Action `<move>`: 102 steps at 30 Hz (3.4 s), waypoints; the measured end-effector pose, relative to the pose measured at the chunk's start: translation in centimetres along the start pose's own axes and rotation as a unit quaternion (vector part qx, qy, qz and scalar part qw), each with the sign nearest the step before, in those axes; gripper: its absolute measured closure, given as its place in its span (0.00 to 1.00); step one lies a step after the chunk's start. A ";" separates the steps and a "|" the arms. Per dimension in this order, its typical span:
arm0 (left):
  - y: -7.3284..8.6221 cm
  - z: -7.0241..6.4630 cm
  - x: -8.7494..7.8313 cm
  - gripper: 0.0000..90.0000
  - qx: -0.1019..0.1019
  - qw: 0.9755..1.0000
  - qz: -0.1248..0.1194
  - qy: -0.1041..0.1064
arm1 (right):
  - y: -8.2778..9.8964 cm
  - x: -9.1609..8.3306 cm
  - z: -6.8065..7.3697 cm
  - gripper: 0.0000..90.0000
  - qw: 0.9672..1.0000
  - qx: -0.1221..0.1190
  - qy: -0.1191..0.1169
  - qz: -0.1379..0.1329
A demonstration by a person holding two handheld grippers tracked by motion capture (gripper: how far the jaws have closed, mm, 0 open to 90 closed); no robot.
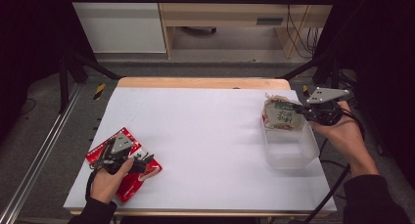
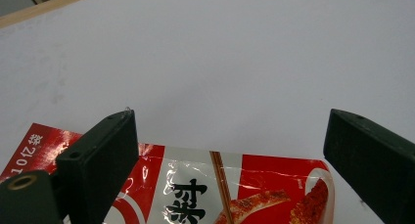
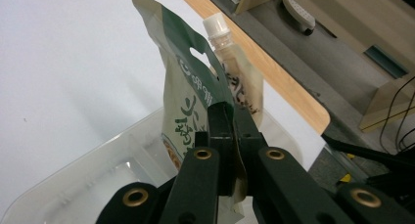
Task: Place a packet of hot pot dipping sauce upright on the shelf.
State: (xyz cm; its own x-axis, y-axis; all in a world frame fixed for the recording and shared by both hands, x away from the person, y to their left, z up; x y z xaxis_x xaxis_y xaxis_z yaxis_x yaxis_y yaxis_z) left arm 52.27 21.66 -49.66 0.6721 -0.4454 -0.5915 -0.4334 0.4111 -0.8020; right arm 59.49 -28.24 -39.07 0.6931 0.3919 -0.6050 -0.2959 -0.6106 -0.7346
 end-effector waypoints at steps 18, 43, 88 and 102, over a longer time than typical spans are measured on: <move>0.1 0.0 0.0 0.07 0.000 1.000 0.001 0.001 | 1.3 1.1 -0.7 1.00 0.999 0.039 0.006 0.012; 0.1 -0.1 0.1 0.07 0.003 1.000 0.005 0.002 | 3.7 2.1 -2.4 0.97 0.994 0.081 0.042 0.057; 0.0 -0.1 0.0 0.07 0.002 1.000 0.001 0.001 | 2.8 -0.2 2.8 0.17 0.995 0.072 0.065 0.031; 0.1 0.0 -0.1 0.07 0.005 1.000 0.004 -0.001 | -2.1 -2.3 4.9 0.12 0.996 0.037 0.076 -0.007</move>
State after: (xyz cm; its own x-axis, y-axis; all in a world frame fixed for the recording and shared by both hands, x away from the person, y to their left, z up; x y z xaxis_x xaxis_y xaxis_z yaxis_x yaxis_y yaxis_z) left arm 52.19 21.76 -49.64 0.6704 -0.4405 -0.5970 -0.4322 0.4222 -0.7968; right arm 55.29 -24.48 -37.65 0.7879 0.2873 -0.5447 -0.3288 -0.5516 -0.7666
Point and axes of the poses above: each handheld gripper's, and its own axes: x roughly forward along the jaws, y roughly out of its underside, z roughly to its left, the point moved 10 cm from there along x, roughly forward along the jaws
